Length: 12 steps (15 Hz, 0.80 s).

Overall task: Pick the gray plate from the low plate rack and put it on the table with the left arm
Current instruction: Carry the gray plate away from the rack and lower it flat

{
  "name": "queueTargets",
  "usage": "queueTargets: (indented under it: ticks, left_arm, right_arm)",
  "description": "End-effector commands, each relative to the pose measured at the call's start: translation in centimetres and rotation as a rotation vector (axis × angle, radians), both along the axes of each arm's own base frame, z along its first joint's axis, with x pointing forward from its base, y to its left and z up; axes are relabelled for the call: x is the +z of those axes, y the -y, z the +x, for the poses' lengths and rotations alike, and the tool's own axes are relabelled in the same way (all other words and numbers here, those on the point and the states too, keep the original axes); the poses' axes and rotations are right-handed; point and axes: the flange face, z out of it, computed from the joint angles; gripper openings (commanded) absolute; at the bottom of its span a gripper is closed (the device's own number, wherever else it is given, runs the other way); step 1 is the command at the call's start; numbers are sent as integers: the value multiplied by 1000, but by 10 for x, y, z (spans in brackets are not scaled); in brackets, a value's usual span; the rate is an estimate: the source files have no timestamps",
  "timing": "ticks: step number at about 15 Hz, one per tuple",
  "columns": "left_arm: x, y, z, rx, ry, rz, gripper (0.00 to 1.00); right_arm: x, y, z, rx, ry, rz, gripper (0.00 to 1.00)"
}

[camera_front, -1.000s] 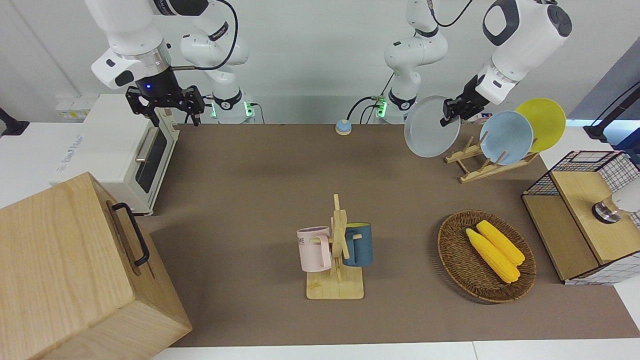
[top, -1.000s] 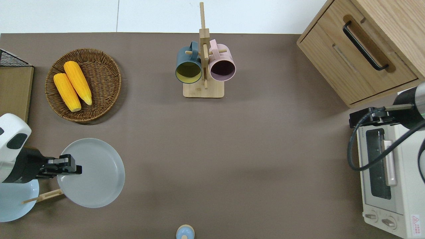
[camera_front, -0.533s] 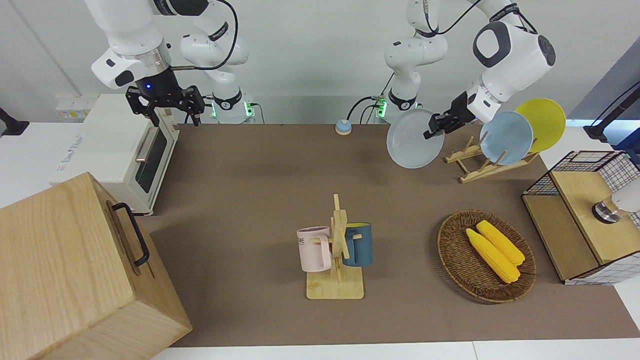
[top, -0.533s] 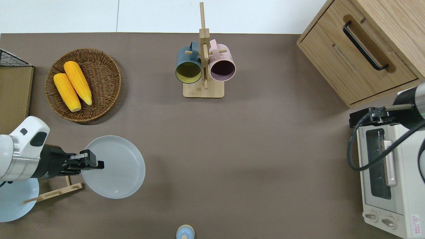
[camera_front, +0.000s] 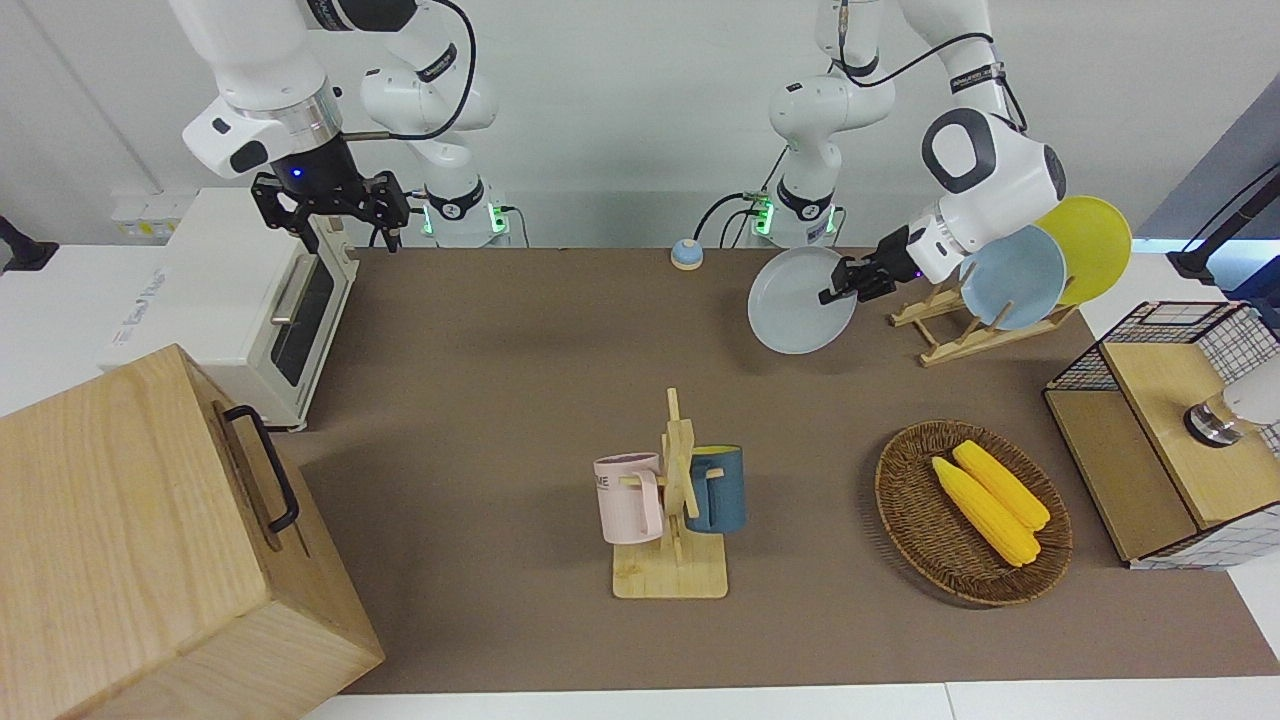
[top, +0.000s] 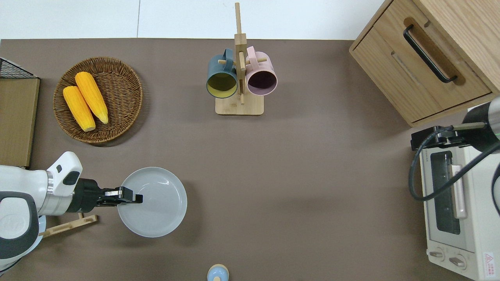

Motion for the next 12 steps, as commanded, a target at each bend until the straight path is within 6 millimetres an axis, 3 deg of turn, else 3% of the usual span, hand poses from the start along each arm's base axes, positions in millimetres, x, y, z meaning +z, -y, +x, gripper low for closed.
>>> queueTargets:
  ticks: [1, 4, 11, 12]
  left_arm:
    - [-32, -6, -10, 8, 49, -15, 0]
    - [-62, 2, -15, 0, 78, -18, 0]
    - [-82, 9, -18, -29, 89, -2, 0]
    - [-82, 11, -18, -36, 91, -1, 144]
  right_arm:
    - [3, -1, 0, -3, 5, 3, 983]
    - [3, -1, 0, -3, 5, 3, 983]
    - [2, -1, 0, -3, 4, 3, 983]
    - [3, -1, 0, -3, 4, 3, 983]
